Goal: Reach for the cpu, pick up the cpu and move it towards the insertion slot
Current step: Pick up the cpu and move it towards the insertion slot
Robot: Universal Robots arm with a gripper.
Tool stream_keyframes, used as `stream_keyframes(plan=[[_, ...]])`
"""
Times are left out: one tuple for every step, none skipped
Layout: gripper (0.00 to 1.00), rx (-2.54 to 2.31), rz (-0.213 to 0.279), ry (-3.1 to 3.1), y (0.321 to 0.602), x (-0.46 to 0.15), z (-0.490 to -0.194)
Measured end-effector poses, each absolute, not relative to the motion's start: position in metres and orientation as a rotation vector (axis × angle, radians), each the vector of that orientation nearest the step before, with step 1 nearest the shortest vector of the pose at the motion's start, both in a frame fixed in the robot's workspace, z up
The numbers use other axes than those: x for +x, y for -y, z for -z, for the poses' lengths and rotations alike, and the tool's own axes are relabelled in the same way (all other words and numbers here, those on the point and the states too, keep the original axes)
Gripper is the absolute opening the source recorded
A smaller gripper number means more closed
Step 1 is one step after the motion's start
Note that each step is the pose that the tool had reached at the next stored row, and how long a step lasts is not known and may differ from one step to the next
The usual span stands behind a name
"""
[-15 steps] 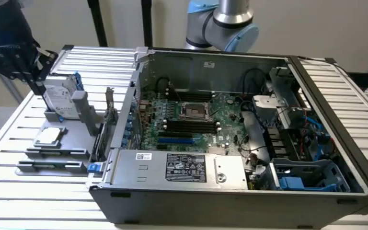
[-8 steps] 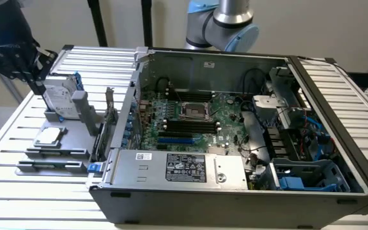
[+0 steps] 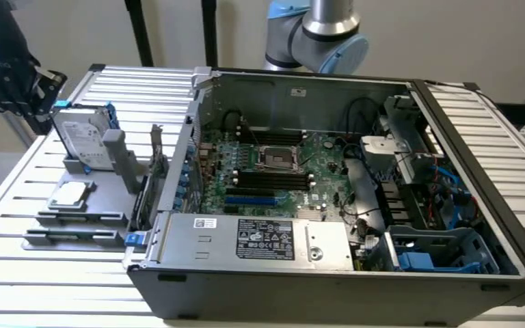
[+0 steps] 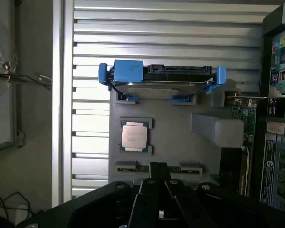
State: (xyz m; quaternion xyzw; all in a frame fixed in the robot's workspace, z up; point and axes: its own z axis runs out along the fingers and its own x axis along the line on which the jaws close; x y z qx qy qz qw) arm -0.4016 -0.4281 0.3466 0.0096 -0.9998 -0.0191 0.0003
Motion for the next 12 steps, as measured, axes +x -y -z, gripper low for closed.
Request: stream_keyframes(plan=[[0.11, 0.030, 0.060, 3.140, 0.428, -0.406, -0.346], [0.11, 0.030, 0.060, 3.140, 0.428, -0.411, -0.346], [0.11, 0.030, 0.060, 3.140, 0.428, -0.415, -0.346], [0.11, 0.030, 0.060, 3.140, 0.428, -0.419, -0.346], [0.11, 0.030, 0.059, 3.140, 0.428, -0.422, -0.346], [0.11, 0.030, 0.059, 3.140, 0.427, -0.424, -0.346], [0.11, 0.030, 0.059, 3.140, 0.427, -0.426, -0.346], [0.11, 0.030, 0.059, 3.140, 0.427, -0.426, -0.346], [0.12, 0.030, 0.059, 3.140, 0.427, -0.426, -0.346], [0.18, 0.031, 0.059, 3.140, 0.427, -0.426, -0.346], [0.18, 0.031, 0.059, 3.140, 0.427, -0.426, -0.346], [0.24, 0.031, 0.059, 3.140, 0.427, -0.426, -0.346]])
